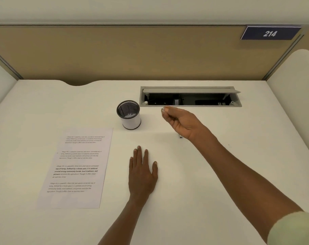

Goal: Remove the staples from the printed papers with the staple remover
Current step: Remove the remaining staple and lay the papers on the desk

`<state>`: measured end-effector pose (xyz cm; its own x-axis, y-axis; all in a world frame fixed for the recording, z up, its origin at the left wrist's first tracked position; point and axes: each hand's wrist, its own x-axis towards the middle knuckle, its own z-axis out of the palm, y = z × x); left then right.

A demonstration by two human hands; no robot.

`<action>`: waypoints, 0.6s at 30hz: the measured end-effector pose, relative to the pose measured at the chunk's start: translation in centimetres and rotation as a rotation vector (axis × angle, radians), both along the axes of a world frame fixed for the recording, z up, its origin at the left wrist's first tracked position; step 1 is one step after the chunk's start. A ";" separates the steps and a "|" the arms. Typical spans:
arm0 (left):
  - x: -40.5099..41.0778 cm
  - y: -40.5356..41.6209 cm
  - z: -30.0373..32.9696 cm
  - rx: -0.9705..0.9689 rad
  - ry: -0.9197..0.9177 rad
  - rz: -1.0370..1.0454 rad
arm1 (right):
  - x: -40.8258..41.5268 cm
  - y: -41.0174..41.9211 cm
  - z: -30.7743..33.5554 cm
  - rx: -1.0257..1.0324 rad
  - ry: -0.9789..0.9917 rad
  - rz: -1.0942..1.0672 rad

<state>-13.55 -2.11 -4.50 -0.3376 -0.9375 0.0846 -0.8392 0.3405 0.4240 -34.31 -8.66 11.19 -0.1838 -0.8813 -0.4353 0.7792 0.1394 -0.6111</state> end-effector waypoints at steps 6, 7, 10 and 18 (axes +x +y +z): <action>0.0 0.0 0.0 0.008 -0.003 0.007 | 4.2 -7.0 0.7 0.000 0.278 0.172; 0.0 -0.1 -0.1 0.008 -0.003 0.008 | 4.7 -8.0 0.6 0.015 0.378 0.204; -0.1 -0.1 -0.1 0.006 -0.010 0.010 | 5.9 -10.6 0.4 0.041 0.892 0.312; -0.2 0.0 0.1 -0.004 0.014 0.011 | 8.4 -13.6 1.5 -0.010 1.874 0.717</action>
